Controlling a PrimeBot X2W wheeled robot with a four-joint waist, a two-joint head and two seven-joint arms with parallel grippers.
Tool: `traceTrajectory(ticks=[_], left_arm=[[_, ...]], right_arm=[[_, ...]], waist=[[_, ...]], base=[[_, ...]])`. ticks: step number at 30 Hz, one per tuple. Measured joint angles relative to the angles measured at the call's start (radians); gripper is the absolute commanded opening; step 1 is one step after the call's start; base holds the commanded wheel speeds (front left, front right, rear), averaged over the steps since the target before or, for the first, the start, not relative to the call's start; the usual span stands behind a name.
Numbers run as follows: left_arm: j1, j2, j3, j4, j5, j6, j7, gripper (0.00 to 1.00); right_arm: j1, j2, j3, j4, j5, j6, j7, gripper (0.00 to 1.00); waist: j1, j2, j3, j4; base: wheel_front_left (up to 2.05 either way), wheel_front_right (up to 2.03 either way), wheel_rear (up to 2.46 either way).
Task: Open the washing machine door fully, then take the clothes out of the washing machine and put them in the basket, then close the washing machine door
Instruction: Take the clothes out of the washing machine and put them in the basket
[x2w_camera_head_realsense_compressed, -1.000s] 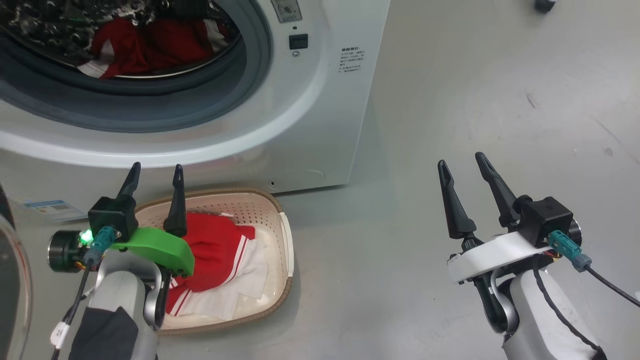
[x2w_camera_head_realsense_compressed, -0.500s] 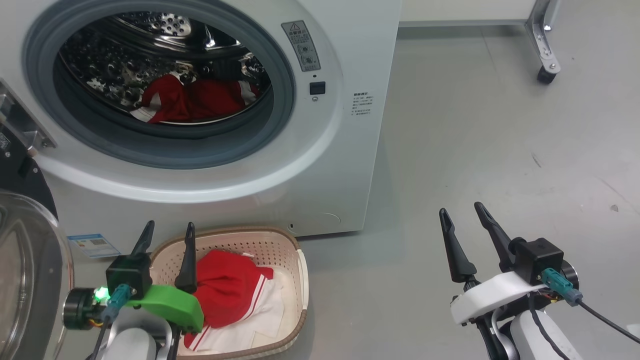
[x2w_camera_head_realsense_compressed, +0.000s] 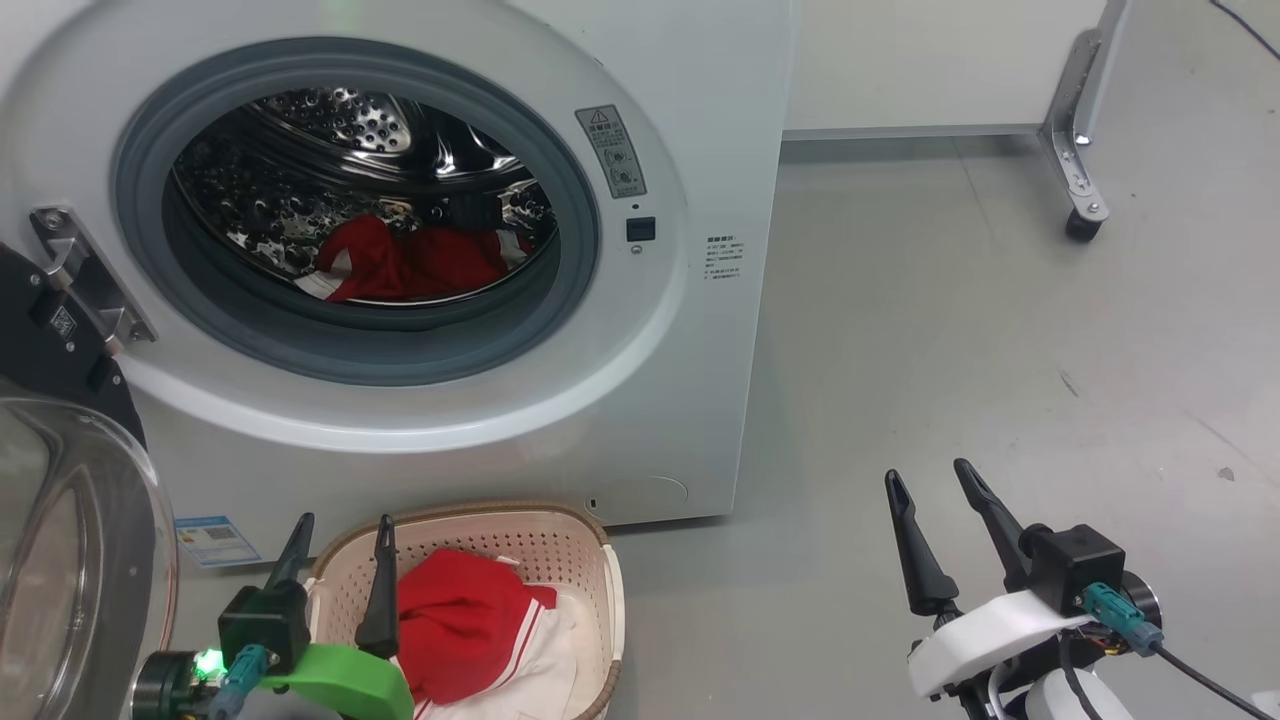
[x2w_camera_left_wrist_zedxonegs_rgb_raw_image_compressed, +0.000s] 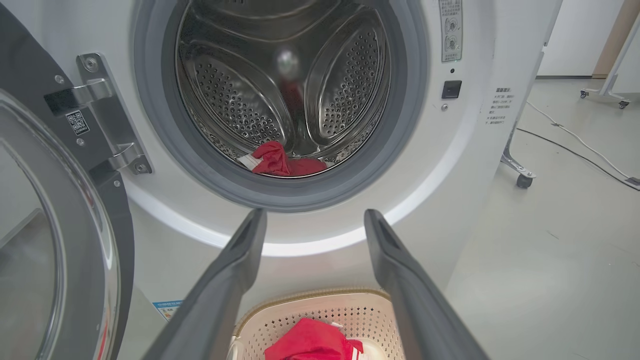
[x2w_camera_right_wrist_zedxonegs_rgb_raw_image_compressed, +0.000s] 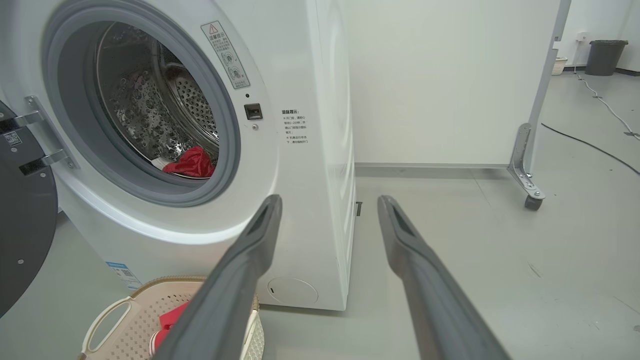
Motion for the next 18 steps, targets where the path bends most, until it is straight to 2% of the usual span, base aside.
traceTrajectory(ticks=[18], left_arm=[[0.073, 0.0, -0.012, -0.105, 0.0, 0.026, 0.039, 1.0]], right_arm=[[0.017, 0.001, -0.007, -0.015, -0.002, 0.0, 0.0, 1.0]], waist=[[0.0, 0.0, -0.009, 0.001]], base=[[0.0, 0.0, 0.0]])
